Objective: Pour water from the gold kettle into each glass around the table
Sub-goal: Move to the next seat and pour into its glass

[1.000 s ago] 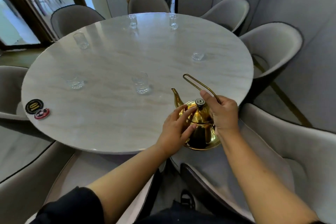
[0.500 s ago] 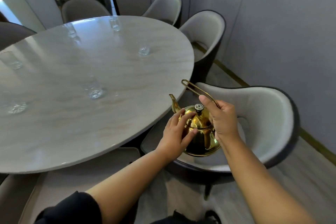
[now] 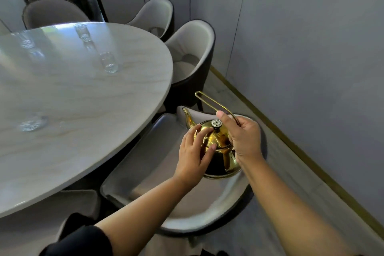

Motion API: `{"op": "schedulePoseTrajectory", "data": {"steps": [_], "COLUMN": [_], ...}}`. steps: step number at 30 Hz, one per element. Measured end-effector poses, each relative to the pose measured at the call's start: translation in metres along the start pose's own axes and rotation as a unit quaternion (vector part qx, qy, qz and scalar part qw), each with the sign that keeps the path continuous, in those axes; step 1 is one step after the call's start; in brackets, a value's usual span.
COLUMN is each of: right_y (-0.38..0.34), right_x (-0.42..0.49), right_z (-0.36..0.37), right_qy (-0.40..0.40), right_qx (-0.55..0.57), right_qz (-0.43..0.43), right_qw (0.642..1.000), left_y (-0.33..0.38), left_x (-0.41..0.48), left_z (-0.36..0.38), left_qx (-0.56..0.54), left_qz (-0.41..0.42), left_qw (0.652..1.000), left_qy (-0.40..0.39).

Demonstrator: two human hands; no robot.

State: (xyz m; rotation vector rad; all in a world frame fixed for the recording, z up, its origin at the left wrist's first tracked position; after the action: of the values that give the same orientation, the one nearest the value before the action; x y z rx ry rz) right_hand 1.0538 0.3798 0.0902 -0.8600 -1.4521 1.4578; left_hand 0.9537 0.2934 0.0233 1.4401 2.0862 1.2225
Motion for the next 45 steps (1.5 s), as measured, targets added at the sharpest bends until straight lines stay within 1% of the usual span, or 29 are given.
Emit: {"op": "schedulePoseTrajectory", "data": {"steps": [4, 10, 13, 16, 18, 21, 24, 27, 32, 36, 41, 45], "right_y": [-0.003, 0.004, 0.005, 0.012, 0.019, 0.027, 0.032, 0.038, 0.049, 0.061, 0.067, 0.072], "right_x": [0.045, 0.114, 0.152, 0.193, 0.222, 0.268, 0.313, 0.346, 0.405, 0.451, 0.509, 0.55], "right_z": [-0.041, -0.075, -0.076, -0.083, -0.085, -0.085, -0.086, -0.086, -0.077, -0.063, -0.033, 0.0], "right_qy": [-0.019, -0.01, -0.033, -0.045, -0.066, -0.105, -0.133, -0.15, -0.192, -0.232, -0.308, -0.362], "right_qx": [-0.01, 0.037, 0.043, 0.05, 0.051, 0.044, 0.037, 0.039, 0.046, 0.043, 0.064, 0.058], "right_qz": [-0.004, 0.014, 0.003, 0.005, 0.003, -0.002, -0.001, 0.003, 0.02, 0.042, 0.051, 0.049], "right_qw": [1.0, 0.999, 0.999, 0.998, 0.996, 0.993, 0.99, 0.988, 0.98, 0.971, 0.948, 0.929], "left_y": [0.024, 0.04, 0.041, 0.04, 0.035, 0.028, 0.022, 0.019, 0.008, -0.003, -0.012, -0.025], "left_x": [0.037, 0.099, 0.134, 0.169, 0.192, 0.229, 0.265, 0.292, 0.341, 0.377, 0.421, 0.454], "left_z": [0.04, 0.068, 0.077, 0.088, 0.098, 0.113, 0.128, 0.138, 0.147, 0.147, 0.144, 0.135], "left_qx": [-0.012, 0.025, 0.035, 0.054, 0.053, 0.038, 0.027, 0.021, 0.045, 0.069, 0.085, 0.083], "left_qz": [-0.005, 0.0, -0.004, -0.009, -0.018, -0.043, -0.075, -0.089, -0.123, -0.14, -0.171, -0.21], "left_qw": [0.999, 0.997, 0.995, 0.991, 0.988, 0.985, 0.982, 0.982, 0.978, 0.968, 0.949, 0.93], "left_qy": [0.031, 0.077, 0.09, 0.119, 0.141, 0.165, 0.171, 0.163, 0.165, 0.195, 0.252, 0.289]}}
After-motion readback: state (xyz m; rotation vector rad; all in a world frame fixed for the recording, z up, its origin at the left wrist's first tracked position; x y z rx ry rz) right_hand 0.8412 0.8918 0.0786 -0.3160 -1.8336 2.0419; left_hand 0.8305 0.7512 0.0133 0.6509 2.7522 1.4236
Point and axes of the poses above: each hand's wrist, its own x-axis towards the middle knuckle, its own z-axis out of the palm, y = z × x, the point moved 9 cm from there along x, towards the middle knuckle, and after that the axes turned 1 degree about y, right-handed, at the moved point
